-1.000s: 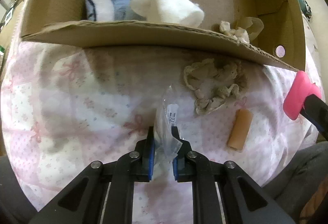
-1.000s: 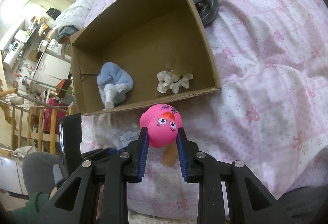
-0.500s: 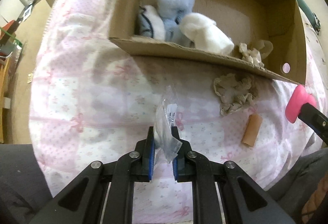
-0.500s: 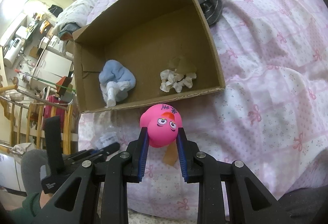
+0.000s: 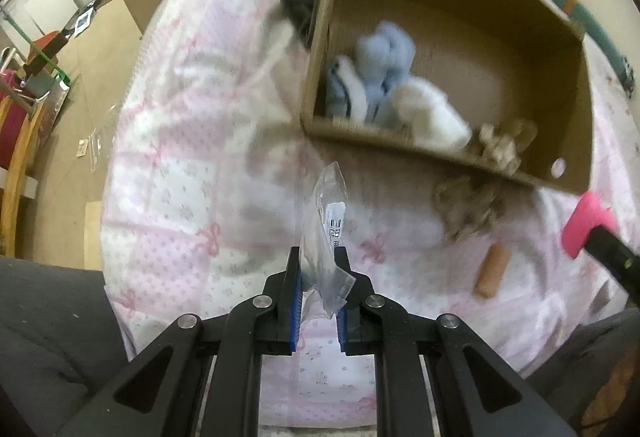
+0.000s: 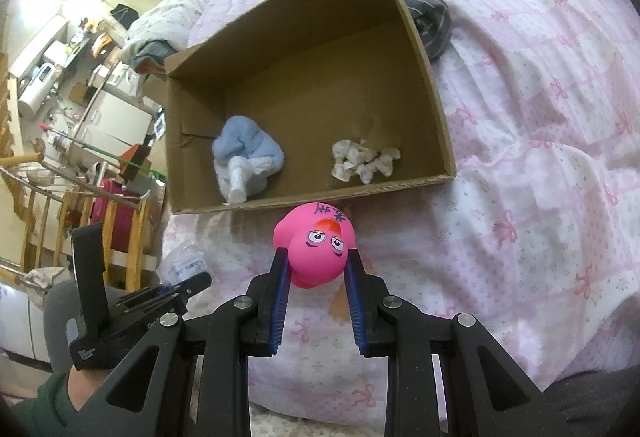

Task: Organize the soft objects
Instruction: 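Carry the duck and plastic bag over the box and open both grippers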

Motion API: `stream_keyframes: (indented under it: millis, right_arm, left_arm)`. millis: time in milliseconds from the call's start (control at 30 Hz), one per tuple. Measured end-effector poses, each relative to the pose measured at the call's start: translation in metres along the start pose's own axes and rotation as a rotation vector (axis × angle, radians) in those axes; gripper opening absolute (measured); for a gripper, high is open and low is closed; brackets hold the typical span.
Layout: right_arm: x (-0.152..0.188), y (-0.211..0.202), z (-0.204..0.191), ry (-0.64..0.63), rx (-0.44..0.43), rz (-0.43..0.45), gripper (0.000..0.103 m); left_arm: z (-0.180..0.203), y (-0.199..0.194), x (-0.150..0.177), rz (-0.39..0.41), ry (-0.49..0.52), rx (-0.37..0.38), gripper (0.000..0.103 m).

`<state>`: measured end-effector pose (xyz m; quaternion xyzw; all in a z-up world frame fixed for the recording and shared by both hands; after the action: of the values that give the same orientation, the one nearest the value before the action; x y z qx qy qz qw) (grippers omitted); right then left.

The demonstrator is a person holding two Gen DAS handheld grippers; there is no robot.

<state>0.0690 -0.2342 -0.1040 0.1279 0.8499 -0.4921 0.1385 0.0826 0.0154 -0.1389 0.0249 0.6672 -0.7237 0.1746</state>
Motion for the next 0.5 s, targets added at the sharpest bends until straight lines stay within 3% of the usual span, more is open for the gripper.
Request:
stream_keyframes:
  millis: [300,500]
  right_arm:
    - [-0.013,-0.028,-0.025,-0.051,-0.104,0.108,0.029]
    - [-0.033,-0.044,-0.042,-0.082,-0.134,0.165,0.029]
  left_arm:
    - [0.009,-0.069,-0.052,0.158,0.032,0.053,0.013]
    - [0.038,-0.08,-0.089,0.232,0.086,0.055,0.013]
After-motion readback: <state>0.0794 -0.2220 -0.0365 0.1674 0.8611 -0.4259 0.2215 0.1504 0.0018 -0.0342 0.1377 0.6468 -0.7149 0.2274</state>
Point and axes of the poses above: each gripper's, at about its wrist camera, not at the fingertips, and y roughly the way its jaws point, z to its right, x to its underside, the point moved 7 cm from there along y, roughly the way its jaws point, and after that the axes turned 5 degrees about -y, right-handed, at the moved point
